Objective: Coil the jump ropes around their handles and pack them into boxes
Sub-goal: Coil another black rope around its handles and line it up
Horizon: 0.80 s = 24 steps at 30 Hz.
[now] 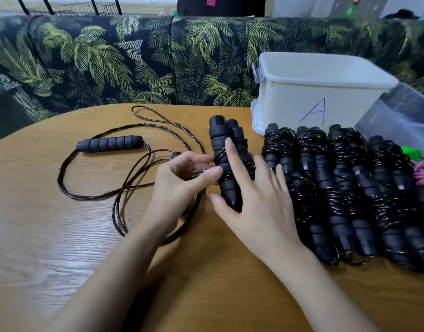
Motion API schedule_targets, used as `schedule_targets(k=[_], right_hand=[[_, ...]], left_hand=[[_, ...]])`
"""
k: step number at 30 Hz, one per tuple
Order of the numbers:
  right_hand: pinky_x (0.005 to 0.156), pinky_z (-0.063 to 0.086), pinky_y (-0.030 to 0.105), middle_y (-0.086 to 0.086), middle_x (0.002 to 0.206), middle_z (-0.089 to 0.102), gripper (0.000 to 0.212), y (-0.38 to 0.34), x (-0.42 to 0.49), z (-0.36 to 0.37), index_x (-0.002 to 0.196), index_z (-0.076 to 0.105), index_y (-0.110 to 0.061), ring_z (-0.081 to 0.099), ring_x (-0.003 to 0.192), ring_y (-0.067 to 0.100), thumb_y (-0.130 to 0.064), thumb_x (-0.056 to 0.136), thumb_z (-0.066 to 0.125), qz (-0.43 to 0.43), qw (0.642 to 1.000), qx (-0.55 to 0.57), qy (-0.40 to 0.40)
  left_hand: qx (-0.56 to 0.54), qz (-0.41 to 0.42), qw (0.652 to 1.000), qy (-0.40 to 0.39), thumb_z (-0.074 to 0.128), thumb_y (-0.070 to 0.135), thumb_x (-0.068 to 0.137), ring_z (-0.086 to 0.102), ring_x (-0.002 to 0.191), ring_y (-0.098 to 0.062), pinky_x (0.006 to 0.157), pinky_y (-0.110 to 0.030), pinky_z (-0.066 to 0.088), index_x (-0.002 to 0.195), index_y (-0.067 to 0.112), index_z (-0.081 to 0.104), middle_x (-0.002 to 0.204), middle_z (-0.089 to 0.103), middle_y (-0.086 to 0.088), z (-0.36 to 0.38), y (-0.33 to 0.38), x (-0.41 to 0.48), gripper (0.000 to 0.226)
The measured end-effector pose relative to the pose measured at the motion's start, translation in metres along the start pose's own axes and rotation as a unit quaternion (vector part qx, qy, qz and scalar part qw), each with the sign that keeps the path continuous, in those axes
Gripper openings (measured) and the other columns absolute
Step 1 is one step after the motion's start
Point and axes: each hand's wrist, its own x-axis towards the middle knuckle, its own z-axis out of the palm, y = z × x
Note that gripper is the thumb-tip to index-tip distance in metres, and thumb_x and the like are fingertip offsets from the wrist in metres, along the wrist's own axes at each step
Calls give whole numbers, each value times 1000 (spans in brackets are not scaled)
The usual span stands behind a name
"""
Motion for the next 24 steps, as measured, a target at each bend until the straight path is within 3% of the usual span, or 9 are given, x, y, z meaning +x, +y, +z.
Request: schedule_targets(k=[2, 4, 7, 9, 13, 15, 17, 21, 24], right_hand=[[111, 37, 56, 14, 128, 56, 83, 2, -1, 1, 157, 13, -36, 53, 121, 30, -65, 86, 44, 11, 1000, -13, -13], [106, 43, 52, 16, 138, 49, 84, 2, -4, 0, 156, 13, -37, 52, 122, 34, -57, 87, 56, 18, 999, 19, -20], [90, 54, 49, 11, 164, 11, 86, 2, -7, 0, 156, 12, -38, 50, 127, 43, -38, 88, 64, 16, 998, 61, -27], [85, 56, 47, 4, 166, 0, 87, 2, -7, 1, 157, 14, -33, 53, 122, 41, -36, 87, 65, 1, 998, 59, -12], [100, 48, 37, -7, 167, 2, 90, 6, -7, 6, 158, 9, -30, 46, 134, 27, -30, 90, 68, -4, 994, 107, -8], [112, 27, 19, -12, 166, 0, 86, 8, -8, 9, 158, 10, -31, 28, 143, 7, -22, 93, 65, 1, 985, 171, -14], [112, 13, 9, -14, 166, 1, 85, 9, -8, 10, 157, 12, -31, 13, 140, -12, -15, 93, 65, 10, 974, 224, -14], [112, 12, 7, -11, 166, 7, 85, 8, -8, 9, 156, 15, -30, 11, 144, -11, -6, 91, 64, 11, 961, 274, -21], [110, 13, 4, -9, 165, 11, 84, 5, -9, 7, 156, 19, -25, 12, 142, -14, -1, 89, 65, 0, 957, 290, -26]], left_hand=[[25, 6, 1000, -16, 77, 23, 71, 73, 85, -12, 74, -20, 54, 99, 14, 71, 89, 77, 0, 1, -1, -2, 30], [32, 11, 999, -29, 76, 21, 73, 73, 87, -10, 74, -17, 53, 99, 16, 71, 90, 77, 4, 3, -2, -3, 27], [43, 26, 998, -40, 73, 21, 75, 72, 85, -6, 74, -15, 52, 100, 16, 70, 88, 77, 9, 6, -3, -4, 26], [50, 36, 997, -43, 73, 21, 76, 71, 86, -5, 75, -15, 51, 101, 16, 70, 88, 76, 10, 6, -4, -5, 26], [65, 50, 995, -51, 76, 21, 82, 71, 87, -8, 78, -18, 51, 105, 16, 71, 90, 76, 5, 5, -8, -4, 24], [68, 52, 995, -53, 75, 22, 84, 71, 89, -12, 80, -20, 51, 106, 17, 71, 90, 76, 1, 3, -11, -3, 22], [57, 50, 996, -51, 73, 23, 84, 71, 90, -14, 81, -22, 52, 106, 17, 72, 89, 76, 0, 3, -12, -2, 23], [14, 27, 999, -43, 73, 19, 81, 68, 89, -14, 83, -25, 51, 106, 16, 69, 88, 72, 3, 2, -14, -1, 26], [-26, -15, 999, -34, 77, 21, 76, 67, 97, -11, 84, -25, 52, 125, 19, 58, 108, 70, 2, -1, -17, 4, 53]])
